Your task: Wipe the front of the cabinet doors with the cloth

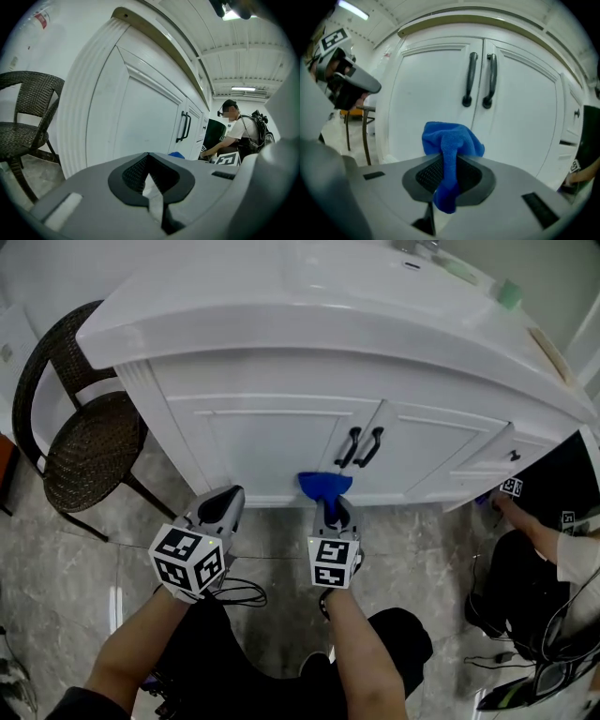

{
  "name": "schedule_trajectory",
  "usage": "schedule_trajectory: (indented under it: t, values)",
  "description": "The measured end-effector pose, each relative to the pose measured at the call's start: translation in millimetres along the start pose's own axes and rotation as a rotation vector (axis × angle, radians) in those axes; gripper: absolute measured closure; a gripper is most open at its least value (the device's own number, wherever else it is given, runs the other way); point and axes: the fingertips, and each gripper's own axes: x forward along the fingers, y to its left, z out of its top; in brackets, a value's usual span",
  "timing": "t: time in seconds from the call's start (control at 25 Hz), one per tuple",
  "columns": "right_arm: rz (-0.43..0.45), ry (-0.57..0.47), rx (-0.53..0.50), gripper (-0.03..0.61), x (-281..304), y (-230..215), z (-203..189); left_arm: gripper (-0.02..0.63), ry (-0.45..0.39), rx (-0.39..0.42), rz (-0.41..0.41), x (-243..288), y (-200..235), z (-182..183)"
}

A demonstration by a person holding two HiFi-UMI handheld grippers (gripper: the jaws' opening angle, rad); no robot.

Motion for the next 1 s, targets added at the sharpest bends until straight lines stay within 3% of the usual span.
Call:
schedule_trajectory:
  t: [0.2, 0.4, 0.52, 0.72, 0.8, 1.0]
  values:
    - [0.232, -0.037, 0.07, 0.534, 9.3, 103.0, 5.2, 0.613, 0.027, -0.009, 0.083, -18.7, 29.5, -11.7]
    - [0.419, -0.088, -0.001, 0.534, 21.5, 198.3, 27.9, 0.613, 0.029, 0.0, 0.168, -56.0, 58.3, -8.4]
    - [0.442, -0.11, -0.111, 0.535, 28.5, 237.7, 39.4, 0.613, 0.029, -0.008, 0.226, -78.7, 75.2, -9.3]
    - [0.454, -0.13, -0.504, 0.534, 46.1, 287.6, 30.3, 0.614, 0.043, 0.009, 0.268, -97.2, 87.4, -13.2]
    - [0.441, -0.119, -0.529, 0.534, 56.2, 284.0, 23.6, 0.614, 0.042, 0.007, 0.266, -96.8, 87.5, -14.5]
    - [0.389, -0.094, -0.455, 0.534, 58.9, 246.7, 15.2, 0.613, 0.051, -0.003, 0.228, -75.4, 79.9, -21.3]
